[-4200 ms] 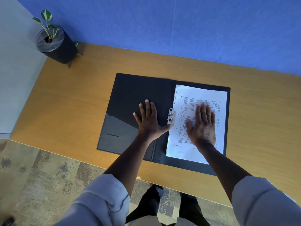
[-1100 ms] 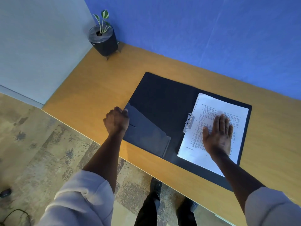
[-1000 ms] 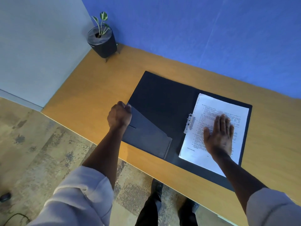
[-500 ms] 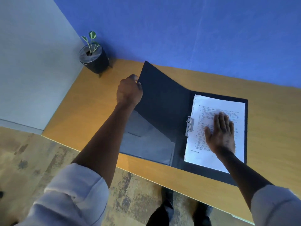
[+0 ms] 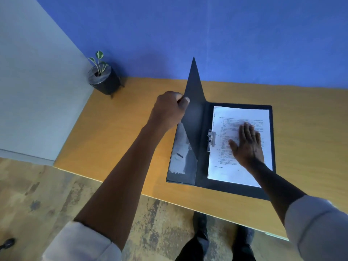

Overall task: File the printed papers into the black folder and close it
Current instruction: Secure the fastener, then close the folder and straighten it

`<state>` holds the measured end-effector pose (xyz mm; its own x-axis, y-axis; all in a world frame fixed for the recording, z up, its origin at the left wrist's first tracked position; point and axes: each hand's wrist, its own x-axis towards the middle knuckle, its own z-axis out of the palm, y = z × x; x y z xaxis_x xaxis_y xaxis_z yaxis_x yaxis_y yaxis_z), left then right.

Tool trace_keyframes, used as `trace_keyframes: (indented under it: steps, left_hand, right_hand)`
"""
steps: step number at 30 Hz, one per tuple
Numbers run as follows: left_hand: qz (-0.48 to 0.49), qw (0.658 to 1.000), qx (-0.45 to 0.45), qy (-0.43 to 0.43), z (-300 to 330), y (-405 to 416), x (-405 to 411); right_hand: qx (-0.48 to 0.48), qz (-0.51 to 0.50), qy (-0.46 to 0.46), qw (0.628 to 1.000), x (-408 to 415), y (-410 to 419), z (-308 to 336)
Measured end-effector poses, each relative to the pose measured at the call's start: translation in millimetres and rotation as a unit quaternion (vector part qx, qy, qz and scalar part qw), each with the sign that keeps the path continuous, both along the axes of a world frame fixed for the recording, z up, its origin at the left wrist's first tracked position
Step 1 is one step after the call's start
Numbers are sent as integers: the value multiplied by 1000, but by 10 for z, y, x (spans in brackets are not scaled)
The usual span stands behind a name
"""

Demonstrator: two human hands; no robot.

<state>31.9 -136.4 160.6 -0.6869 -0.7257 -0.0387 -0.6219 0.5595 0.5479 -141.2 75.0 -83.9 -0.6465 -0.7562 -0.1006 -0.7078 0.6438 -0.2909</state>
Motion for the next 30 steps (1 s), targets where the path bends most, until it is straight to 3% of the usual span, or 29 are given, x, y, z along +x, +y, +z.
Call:
trace_keyframes:
  steps: [8, 21, 30]
  left_hand:
    - [-41, 977, 207, 21, 52, 536, -104]
    - [-36, 993, 108, -35, -188, 1322, -803]
    - [-20, 993, 88, -80, -531, 1830, -1323]
  right_hand:
    - [12, -7, 3, 1000, -198, 380, 59]
    - [18, -4, 10, 1000, -574, 1122, 60]
    - [15, 32, 36, 999, -835, 1595, 61]
